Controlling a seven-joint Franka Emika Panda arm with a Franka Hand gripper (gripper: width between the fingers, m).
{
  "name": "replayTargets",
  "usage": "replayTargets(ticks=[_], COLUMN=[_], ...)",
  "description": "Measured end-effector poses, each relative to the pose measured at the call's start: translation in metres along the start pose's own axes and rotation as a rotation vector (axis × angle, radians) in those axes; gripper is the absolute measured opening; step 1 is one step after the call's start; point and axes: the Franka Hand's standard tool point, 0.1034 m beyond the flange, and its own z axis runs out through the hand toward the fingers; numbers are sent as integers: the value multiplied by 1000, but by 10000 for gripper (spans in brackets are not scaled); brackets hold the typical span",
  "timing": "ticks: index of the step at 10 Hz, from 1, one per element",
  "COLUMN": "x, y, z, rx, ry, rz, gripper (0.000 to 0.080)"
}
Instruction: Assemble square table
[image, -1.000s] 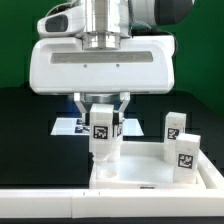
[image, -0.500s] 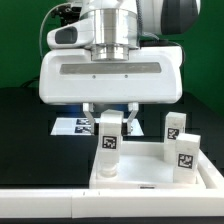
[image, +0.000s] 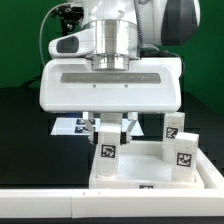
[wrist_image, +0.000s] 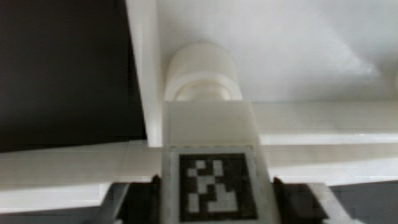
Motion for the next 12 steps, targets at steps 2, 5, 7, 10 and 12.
replayTargets(ticks=[2, 5, 7, 10, 12], x=[1, 1, 1, 4, 0], y=[-1, -1, -1, -4, -9], z=[1, 1, -1, -2, 3], rx=[-7, -8, 13, 62, 74], ry=[25, 25, -40, -217, -315], rz=[3, 3, 22, 104, 138], gripper=[285, 442, 570, 644, 649])
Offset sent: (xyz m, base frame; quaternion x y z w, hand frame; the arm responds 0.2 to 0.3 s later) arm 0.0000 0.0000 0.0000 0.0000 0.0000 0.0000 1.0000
